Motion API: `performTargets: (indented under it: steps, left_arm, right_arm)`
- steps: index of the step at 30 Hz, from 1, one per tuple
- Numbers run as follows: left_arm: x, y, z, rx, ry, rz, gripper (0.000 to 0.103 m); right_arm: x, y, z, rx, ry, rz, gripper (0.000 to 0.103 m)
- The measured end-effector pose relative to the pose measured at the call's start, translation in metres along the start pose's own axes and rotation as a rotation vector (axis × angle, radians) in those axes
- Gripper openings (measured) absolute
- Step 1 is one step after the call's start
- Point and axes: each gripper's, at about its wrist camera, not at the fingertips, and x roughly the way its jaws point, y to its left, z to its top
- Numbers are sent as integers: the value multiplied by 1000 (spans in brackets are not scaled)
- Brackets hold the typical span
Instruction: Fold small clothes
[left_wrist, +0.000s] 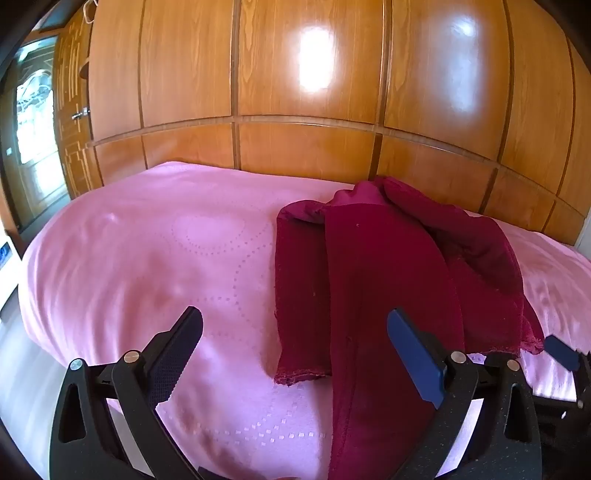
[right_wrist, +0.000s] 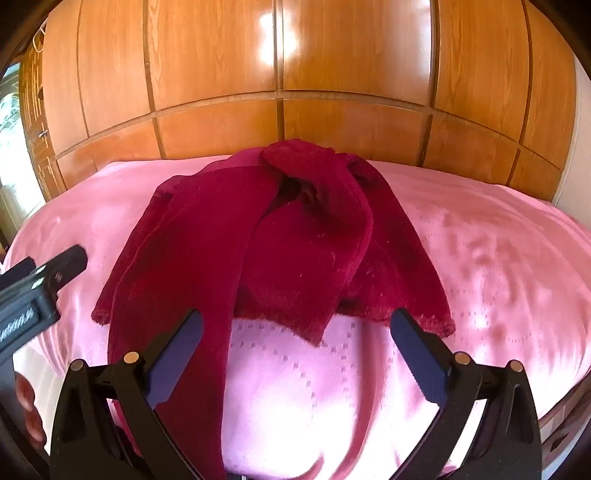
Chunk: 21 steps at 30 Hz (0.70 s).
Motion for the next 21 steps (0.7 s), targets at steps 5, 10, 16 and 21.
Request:
performTargets:
  steps: [5,10,16,21]
  left_arm:
    - [1,-2,1,2,1,6,99]
    - [0,-2,-2,2,-4,7,99]
    - [0,1,1,-5,1,2,99]
    - [-2,1,1,3,-2,1,99]
  right_arm:
    - [-10,-3,-11,17,-75,37,101]
    - [-25,-6,-29,72,-25,76,101]
    - [-42,-25,-35,136,-78,87,101]
    - [-35,-28,-36,146,-30,71,101]
